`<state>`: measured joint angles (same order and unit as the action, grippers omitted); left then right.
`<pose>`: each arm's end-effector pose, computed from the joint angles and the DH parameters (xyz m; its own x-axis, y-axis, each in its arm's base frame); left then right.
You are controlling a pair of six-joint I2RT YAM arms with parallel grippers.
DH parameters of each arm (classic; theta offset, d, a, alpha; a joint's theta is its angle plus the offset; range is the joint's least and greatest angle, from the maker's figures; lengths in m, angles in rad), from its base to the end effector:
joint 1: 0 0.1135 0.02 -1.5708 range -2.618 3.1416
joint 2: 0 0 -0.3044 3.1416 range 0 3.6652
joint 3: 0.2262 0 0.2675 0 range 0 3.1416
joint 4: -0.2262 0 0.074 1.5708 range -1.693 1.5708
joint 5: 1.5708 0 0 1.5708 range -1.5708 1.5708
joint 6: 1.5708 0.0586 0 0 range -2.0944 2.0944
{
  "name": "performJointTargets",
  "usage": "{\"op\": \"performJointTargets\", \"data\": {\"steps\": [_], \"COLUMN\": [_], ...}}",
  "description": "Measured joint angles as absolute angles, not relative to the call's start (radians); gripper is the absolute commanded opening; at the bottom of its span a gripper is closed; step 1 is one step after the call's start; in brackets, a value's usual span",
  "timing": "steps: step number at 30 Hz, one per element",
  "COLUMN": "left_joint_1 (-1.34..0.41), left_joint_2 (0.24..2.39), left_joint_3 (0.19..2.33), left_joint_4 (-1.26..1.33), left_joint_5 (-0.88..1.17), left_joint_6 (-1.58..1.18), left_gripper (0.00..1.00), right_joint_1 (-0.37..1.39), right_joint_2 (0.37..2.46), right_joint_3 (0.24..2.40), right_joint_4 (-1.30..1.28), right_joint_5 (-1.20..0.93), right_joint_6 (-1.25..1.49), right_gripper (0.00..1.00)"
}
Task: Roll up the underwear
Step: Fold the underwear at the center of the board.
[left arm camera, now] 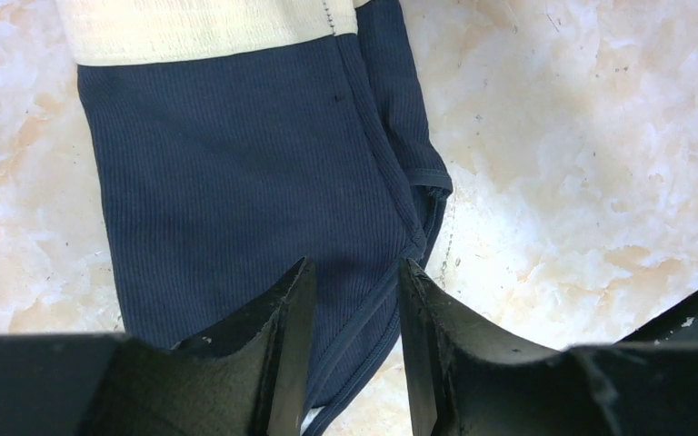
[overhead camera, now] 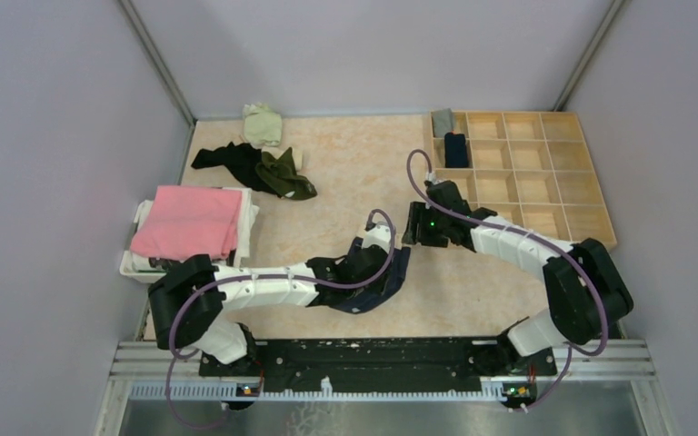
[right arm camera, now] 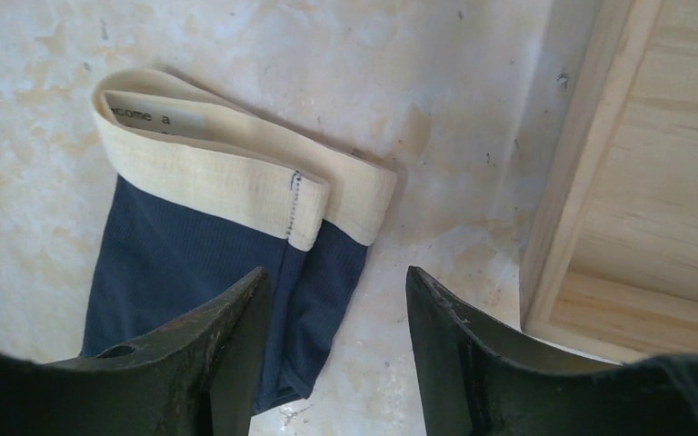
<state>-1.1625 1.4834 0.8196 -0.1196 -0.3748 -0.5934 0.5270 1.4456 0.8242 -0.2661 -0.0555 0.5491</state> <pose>0.1494 -0.2914 0.2127 -0.6523 0.1972 -0.7319 0.4660 0.8658 -0.1820 0.2685 0.1600 0.2098 -0.8496 0.1085 -0.5161 -0.1043 0.9247 0.3662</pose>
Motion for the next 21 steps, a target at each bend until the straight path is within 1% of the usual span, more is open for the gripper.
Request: {"op": "performJointTargets", "data": {"steps": [13,21], "left_joint_1": [-1.163,-1.163], "left_joint_2": [1.489,1.496], "left_joint_3": [0.823,0.825], "left_joint_4": [-0.120,-0.120], "left_joint_5": [-0.364,-0.364], "left_joint_6": [-0.598,-0.598], "left_gripper": [0.45,0.45], "right_joint_1": [0.524,0.514], "right_joint_2": [1.577,1.618], "right_joint_3": [0.827,0.855], "right_joint_4": [-0.248,-0.205], "right_joint_5": [-0.119,-0.167], "right_joint_6": [0.566,0.569], "right_gripper": [0.57,0.56]}}
